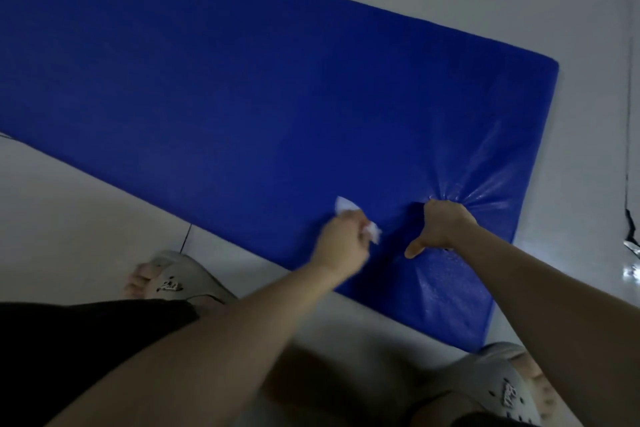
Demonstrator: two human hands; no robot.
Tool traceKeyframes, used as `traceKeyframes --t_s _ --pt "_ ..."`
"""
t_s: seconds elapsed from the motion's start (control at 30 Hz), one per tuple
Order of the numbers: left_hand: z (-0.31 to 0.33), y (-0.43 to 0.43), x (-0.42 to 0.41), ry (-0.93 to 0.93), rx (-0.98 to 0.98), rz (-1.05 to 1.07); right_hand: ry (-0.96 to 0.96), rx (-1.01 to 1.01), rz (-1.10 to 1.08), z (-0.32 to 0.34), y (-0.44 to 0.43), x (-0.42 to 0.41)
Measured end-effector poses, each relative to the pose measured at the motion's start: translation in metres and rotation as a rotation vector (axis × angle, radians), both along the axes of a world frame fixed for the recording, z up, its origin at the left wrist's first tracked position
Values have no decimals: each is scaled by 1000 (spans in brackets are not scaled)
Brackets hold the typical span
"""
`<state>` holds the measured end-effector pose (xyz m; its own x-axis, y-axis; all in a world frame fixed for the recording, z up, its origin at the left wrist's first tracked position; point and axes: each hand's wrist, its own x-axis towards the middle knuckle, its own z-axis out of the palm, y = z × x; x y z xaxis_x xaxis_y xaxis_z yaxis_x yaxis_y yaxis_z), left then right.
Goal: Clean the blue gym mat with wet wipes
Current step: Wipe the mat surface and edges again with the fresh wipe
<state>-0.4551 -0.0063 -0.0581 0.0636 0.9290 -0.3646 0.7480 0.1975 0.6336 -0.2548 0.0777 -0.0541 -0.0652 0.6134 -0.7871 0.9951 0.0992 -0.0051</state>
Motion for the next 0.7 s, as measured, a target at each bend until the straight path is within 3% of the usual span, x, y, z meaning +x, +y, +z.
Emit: traceKeyframes --t_s 0.1,0.23,0.37,0.47,0.53,0.7 --pt "-5 -25 33 -34 35 -329 -7 -2 -9 1 1 -2" --pt "-12 -14 -3 160 148 -572 -18 -12 -22 1 2 -3" --pt "-13 14 -80 304 232 -350 -29 -25 -20 0 3 -2" --pt "-10 39 -135 478 110 5 -32 -26 -19 1 2 -3" --pt "-6 46 -154 464 32 199 -29 -24 -19 2 3 -3" --pt "-2 15 -90 202 58 72 -22 -26 -32 3 2 -2"
